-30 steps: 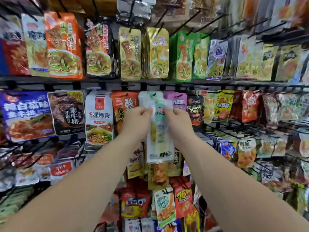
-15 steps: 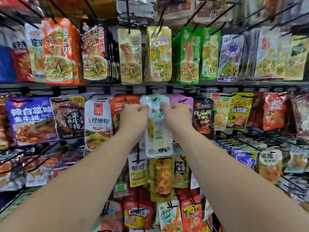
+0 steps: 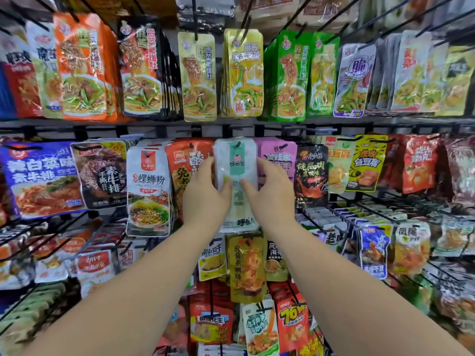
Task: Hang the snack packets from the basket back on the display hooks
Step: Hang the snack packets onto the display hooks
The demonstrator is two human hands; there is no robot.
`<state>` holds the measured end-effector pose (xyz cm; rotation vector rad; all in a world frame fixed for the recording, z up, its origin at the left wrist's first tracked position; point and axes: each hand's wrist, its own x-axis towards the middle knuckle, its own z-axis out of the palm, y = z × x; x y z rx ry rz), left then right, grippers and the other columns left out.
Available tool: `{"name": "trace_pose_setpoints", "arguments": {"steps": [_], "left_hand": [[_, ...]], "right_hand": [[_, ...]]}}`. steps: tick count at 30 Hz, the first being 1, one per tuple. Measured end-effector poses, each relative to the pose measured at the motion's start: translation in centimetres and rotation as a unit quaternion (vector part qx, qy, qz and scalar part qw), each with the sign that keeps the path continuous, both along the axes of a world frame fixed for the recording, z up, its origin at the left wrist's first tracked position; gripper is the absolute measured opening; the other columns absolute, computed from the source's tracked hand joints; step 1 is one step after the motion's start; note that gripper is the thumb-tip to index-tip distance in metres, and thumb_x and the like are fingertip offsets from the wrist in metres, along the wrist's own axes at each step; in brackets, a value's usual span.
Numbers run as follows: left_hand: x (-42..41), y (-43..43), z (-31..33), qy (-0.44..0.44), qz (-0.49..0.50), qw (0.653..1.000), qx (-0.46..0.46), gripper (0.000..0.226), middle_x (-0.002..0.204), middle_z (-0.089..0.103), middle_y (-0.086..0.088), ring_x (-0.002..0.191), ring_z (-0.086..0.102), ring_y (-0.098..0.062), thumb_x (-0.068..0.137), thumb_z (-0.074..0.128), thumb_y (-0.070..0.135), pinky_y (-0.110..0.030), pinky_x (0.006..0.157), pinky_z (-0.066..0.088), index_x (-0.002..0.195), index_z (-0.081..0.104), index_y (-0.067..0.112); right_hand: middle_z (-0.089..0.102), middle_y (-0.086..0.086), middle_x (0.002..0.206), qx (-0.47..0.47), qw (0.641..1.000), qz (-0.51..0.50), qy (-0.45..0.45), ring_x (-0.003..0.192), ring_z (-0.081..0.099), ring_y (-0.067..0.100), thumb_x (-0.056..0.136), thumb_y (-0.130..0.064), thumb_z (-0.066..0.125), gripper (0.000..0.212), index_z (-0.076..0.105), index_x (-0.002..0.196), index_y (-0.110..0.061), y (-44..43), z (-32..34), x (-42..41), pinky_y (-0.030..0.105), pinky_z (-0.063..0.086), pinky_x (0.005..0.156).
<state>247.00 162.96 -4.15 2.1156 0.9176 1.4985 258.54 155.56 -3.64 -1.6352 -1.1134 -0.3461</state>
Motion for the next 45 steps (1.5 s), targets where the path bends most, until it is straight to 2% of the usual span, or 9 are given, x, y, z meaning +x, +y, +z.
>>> {"name": "trace_pose_setpoints", "arguments": {"steps": [3,6,9,11,16,21,28,37,45], "left_hand": [[0.1,0.1,-1.3,0.001,-0.025,1.000,0.001,0.066,0.148,0.058,0.005,0.131,0.057,-0.021,0.100,0.065,0.033,-0.042,0.109,0.048,0.159,0.036,0.034],[-0.1,-0.6,-1.7,0.017,-0.024,1.000,0.006,0.075,0.159,0.048,-0.001,0.141,0.046,-0.023,0.103,0.062,0.028,-0.027,0.109,0.035,0.166,0.022,0.032],[-0.1,-0.8,-1.9,0.053,-0.046,0.998,0.008,0.076,0.170,0.028,0.002,0.155,0.027,-0.020,0.106,0.057,0.022,-0.027,0.119,0.023,0.166,0.010,0.034],[-0.1,-0.3,-1.8,0.077,-0.045,0.996,0.016,0.073,0.173,0.020,0.001,0.159,0.020,-0.018,0.107,0.055,0.022,-0.025,0.121,0.015,0.166,0.013,0.031],[0.0,0.6,-0.7,0.171,-0.016,0.984,0.038,0.069,0.175,0.011,-0.006,0.160,0.016,-0.023,0.109,0.051,0.027,-0.035,0.124,0.021,0.167,0.014,0.023],[0.7,1.3,0.0,0.212,-0.002,0.976,0.039,0.071,0.172,0.011,-0.011,0.153,0.031,-0.033,0.107,0.054,0.024,-0.042,0.117,0.035,0.166,0.015,0.013],[0.1,-0.1,-1.2,0.239,0.000,0.971,0.031,0.079,0.175,0.000,-0.007,0.154,0.030,-0.033,0.107,0.053,0.029,-0.045,0.111,0.043,0.167,0.003,0.018],[-2.0,-4.6,-2.3,0.242,0.013,0.970,0.027,0.077,0.174,0.006,-0.010,0.155,0.027,-0.034,0.106,0.055,0.026,-0.044,0.118,0.036,0.167,0.008,0.019],[-6.2,-11.9,-6.2,0.246,0.079,0.966,-0.010,0.062,0.169,0.028,-0.006,0.153,0.030,-0.031,0.104,0.060,0.035,-0.047,0.124,0.028,0.159,0.039,0.018]], "right_hand": [[0.060,0.005,0.142,-0.024,0.999,0.022,0.022,0.131,0.053,0.022,0.095,-0.028,0.073,0.061,0.050,0.150,-0.015,0.1,-0.9,-0.1,0.041,0.043,0.112],[0.051,0.006,0.153,-0.039,0.998,0.043,0.027,0.142,0.044,0.022,0.096,-0.025,0.072,0.066,0.044,0.155,-0.019,0.0,-1.3,-0.1,0.041,0.036,0.119],[0.028,0.002,0.168,-0.074,0.995,0.059,-0.009,0.154,0.025,0.020,0.098,-0.026,0.069,0.071,0.034,0.160,-0.033,0.1,-1.3,-0.2,0.031,0.023,0.121],[0.010,-0.002,0.173,-0.087,0.993,0.067,-0.044,0.157,0.017,0.019,0.100,-0.027,0.066,0.072,0.029,0.161,-0.037,0.3,-1.3,-0.1,0.034,0.027,0.121],[-0.008,-0.003,0.174,-0.133,0.984,0.062,-0.104,0.156,0.022,0.022,0.102,-0.022,0.064,0.073,0.025,0.163,-0.024,1.0,-0.4,0.7,0.035,0.031,0.120],[-0.012,0.002,0.173,-0.185,0.975,0.047,-0.111,0.150,0.036,0.031,0.100,-0.011,0.061,0.077,0.020,0.164,-0.022,1.4,0.9,0.4,0.038,0.043,0.111],[-0.010,0.003,0.173,-0.225,0.968,0.050,-0.103,0.151,0.033,0.031,0.103,-0.012,0.057,0.073,0.018,0.165,-0.021,-0.5,-0.2,-0.5,0.041,0.043,0.108],[0.008,0.004,0.173,-0.208,0.971,0.060,-0.097,0.151,0.032,0.029,0.103,-0.010,0.054,0.061,0.032,0.160,-0.016,-6.2,-1.2,-1.9,0.039,0.037,0.112],[0.033,0.001,0.164,-0.192,0.974,0.100,-0.063,0.150,0.031,0.018,0.104,-0.021,0.058,0.049,0.048,0.151,-0.017,-13.0,-6.4,-2.3,0.030,0.029,0.117]]}}
